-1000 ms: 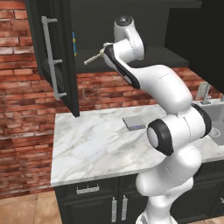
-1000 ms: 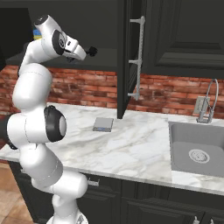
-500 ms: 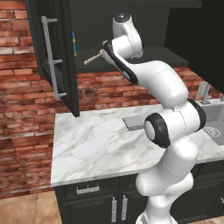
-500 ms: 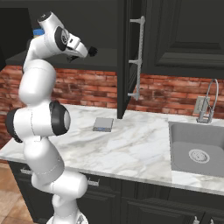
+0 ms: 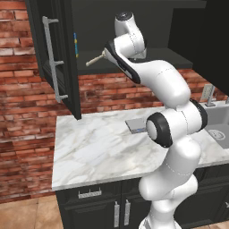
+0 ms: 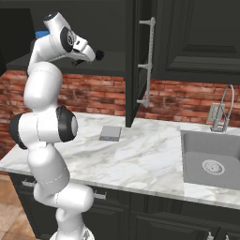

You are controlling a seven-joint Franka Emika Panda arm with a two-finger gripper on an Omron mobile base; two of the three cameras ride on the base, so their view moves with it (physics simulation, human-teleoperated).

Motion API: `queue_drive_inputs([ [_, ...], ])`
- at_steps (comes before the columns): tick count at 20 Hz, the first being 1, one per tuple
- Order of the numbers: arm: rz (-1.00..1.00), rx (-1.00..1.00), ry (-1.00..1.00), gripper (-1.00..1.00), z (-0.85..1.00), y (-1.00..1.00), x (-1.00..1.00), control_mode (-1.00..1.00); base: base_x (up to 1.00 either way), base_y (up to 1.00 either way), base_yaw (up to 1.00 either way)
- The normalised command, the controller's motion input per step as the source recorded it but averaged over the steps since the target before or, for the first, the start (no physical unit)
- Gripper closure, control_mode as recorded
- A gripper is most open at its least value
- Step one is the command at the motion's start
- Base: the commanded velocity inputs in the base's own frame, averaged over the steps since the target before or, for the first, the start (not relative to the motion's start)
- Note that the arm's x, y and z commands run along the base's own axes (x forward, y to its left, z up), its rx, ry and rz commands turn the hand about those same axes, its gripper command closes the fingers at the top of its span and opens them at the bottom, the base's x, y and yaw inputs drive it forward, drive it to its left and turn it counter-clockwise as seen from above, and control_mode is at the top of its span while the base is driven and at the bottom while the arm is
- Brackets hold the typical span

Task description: Pick the dish brush and dish brush from the cabinet and place them on the counter.

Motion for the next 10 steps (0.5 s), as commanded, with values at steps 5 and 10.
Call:
queue_drive_inputs([
  [5,0.0,0.0,0.01,-1.0,-0.07,0.0,0.0,-1.0,0.0,0.0,0.0],
  [10,0.0,0.0,0.0,-1.0,-0.07,0.0,0.0,-1.0,0.0,0.0,0.0],
])
